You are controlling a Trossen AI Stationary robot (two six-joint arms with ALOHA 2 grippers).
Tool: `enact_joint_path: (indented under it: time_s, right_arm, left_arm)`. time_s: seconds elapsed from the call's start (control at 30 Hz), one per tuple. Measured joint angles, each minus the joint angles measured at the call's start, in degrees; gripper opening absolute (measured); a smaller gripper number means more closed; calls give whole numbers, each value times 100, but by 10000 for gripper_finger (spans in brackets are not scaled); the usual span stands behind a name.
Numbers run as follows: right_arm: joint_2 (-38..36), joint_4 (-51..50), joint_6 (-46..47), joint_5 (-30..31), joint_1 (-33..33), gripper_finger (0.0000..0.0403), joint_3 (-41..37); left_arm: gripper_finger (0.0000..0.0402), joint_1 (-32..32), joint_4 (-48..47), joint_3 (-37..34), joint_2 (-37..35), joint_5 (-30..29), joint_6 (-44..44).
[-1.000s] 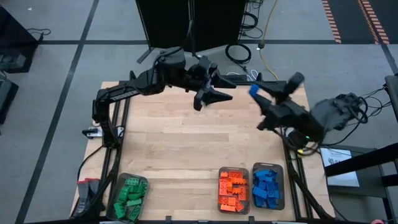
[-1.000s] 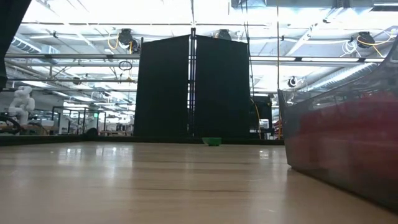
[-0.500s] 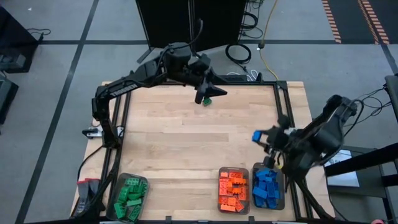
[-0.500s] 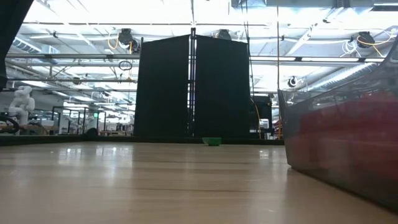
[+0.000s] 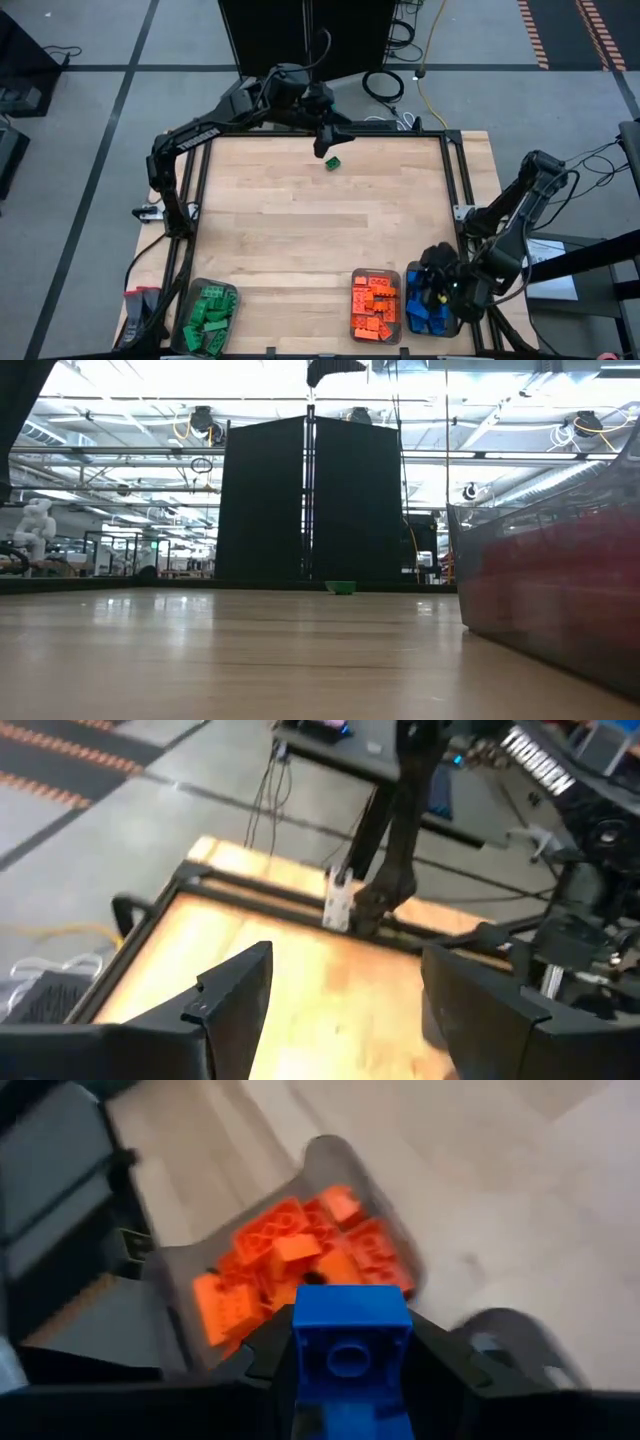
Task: Sort blocks
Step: Put the blue game piece into the right black bin, then put the green game piece into the left black bin
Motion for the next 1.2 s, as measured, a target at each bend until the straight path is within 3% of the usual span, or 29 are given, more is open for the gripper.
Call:
enact_joint_path:
  time_s: [0.17,0.4,0.6,0.93,1.2]
  right_arm:
    - [-4,666,144,-163,37,120,-359]
    - [9,437,987,-1829,235,120,-909]
    - [11,446,1694,-2376,526,120,-1158]
    - [11,172,1698,-2363,561,293,-1162]
    - [11,-175,1700,-2360,559,316,-1162]
  left_arm:
    - [258,87,-452,0,0,-76,103]
    - [258,80,-602,0,0,-292,148]
    - [258,80,-600,-101,6,-350,392]
    - [258,81,-558,-602,361,-760,419]
    - [258,102,-2,-684,1402,-1621,184]
